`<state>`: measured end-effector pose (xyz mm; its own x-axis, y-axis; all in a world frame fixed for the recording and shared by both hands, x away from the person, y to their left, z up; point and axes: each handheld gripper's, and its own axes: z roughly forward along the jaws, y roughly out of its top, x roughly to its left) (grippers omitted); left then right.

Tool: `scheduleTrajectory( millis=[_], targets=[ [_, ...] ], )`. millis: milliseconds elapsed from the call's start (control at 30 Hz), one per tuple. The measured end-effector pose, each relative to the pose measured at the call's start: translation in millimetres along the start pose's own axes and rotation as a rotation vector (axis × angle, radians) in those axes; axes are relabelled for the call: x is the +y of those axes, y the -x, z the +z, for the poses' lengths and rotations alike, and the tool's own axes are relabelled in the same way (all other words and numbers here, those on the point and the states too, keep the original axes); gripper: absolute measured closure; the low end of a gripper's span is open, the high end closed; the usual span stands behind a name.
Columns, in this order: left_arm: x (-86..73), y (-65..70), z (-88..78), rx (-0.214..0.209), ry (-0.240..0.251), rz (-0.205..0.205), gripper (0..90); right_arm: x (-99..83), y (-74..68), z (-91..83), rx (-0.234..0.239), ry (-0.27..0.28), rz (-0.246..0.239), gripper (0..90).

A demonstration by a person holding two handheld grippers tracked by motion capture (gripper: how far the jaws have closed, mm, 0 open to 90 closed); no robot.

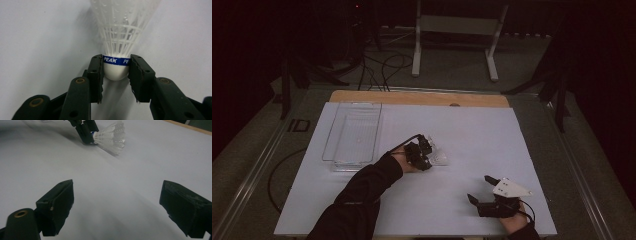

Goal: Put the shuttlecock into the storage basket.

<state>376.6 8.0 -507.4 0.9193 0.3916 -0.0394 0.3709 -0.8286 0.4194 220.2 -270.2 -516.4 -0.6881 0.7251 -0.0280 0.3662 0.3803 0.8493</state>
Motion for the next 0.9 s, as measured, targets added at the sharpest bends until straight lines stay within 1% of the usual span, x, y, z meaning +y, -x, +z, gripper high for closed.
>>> scheduleTrajectory(
  millis=[167,233,433,467,633,667,833,900],
  targets=[
    [2.3,2.1,-2.1,-0.018,0.003,0.004,65.8,0.0,0.0,0.1,0.000,0.000,0.001,12.2],
    [3.3,2.6,-3.4,-0.014,-0.013,0.014,65.8,0.1,-0.1,0.0,0.001,-0.001,0.000,12.2],
    [3.7,2.2,-10.4,-0.027,-0.002,-0.007,65.8,0.0,0.1,0.2,0.000,0.000,0.002,12.2],
    [3.8,2.3,-12.9,-0.037,0.001,-0.011,65.9,0.1,0.0,0.2,0.000,-0.001,0.001,12.2],
    [3.6,3.1,-17.1,-0.042,-0.011,-0.015,65.9,0.3,-0.4,0.1,-0.001,-0.003,-0.001,12.2],
    [3.3,4.3,-19.5,-0.049,-0.016,-0.005,65.9,0.3,-0.3,0.0,-0.001,-0.002,0.000,12.2],
    [3.4,6.0,-24.5,-0.054,-0.024,-0.005,65.9,0.1,-0.1,0.4,0.001,-0.001,0.003,12.3],
    [3.5,6.8,-26.7,-0.053,-0.033,0.003,65.9,0.3,-0.4,0.5,-0.001,-0.002,0.000,12.2]
  ],
)
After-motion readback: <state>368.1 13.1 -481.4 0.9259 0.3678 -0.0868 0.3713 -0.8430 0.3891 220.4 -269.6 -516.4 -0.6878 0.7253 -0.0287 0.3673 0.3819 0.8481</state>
